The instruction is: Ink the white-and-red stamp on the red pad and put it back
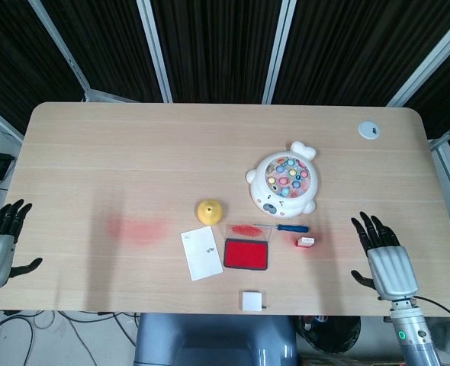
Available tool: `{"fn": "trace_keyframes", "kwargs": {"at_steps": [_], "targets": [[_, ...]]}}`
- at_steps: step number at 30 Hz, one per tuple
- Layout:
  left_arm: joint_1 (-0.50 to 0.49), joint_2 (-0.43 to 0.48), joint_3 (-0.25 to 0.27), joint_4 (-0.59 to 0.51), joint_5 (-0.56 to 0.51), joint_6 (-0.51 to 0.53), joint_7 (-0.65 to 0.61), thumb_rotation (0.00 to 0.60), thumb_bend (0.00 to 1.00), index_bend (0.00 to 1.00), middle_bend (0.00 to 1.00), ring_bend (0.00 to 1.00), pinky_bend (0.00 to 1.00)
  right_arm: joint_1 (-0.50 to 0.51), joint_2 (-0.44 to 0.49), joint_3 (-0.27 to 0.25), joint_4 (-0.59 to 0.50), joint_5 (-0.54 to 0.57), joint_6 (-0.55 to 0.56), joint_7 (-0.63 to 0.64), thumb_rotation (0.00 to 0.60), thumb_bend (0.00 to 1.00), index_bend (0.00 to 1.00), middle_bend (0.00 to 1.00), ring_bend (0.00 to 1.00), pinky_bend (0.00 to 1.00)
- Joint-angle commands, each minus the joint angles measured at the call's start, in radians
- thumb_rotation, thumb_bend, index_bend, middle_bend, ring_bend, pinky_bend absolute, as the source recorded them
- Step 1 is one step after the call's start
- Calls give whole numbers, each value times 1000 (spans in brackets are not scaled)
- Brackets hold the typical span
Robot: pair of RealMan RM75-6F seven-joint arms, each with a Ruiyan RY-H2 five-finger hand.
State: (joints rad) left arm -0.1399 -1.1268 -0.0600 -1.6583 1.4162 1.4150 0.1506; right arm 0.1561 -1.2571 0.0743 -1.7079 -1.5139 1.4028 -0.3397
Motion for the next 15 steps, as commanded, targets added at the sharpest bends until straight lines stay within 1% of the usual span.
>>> {"fn": "trace_keyframes", "kwargs": {"at_steps": [1,4,6,9,15], "targets": [[-2,3,-2,-1,-2,-2,-3,600,0,0,0,0,0,30,-26,18,-29,46,-50,-45,600,84,7,25,0,183],[-2,6,-2,-3,0,-3,-8,600,0,0,0,0,0,57,-60,30,-39,81,-89,-89,600,103,65,75,11,183],[-2,8,0,-4,1,-4,-9,600,0,0,0,0,0,78,-94,39,-38,106,-114,-126,600,114,122,118,34,183],[-3,11,1,-6,-1,-9,-15,600,0,0,0,0,0,96,-130,47,-30,136,-136,-161,600,132,160,158,62,183],[-6,22,2,-13,-9,-24,-30,600,0,0,0,0,0,133,-209,66,14,209,-173,-226,600,175,213,194,81,183]]}}
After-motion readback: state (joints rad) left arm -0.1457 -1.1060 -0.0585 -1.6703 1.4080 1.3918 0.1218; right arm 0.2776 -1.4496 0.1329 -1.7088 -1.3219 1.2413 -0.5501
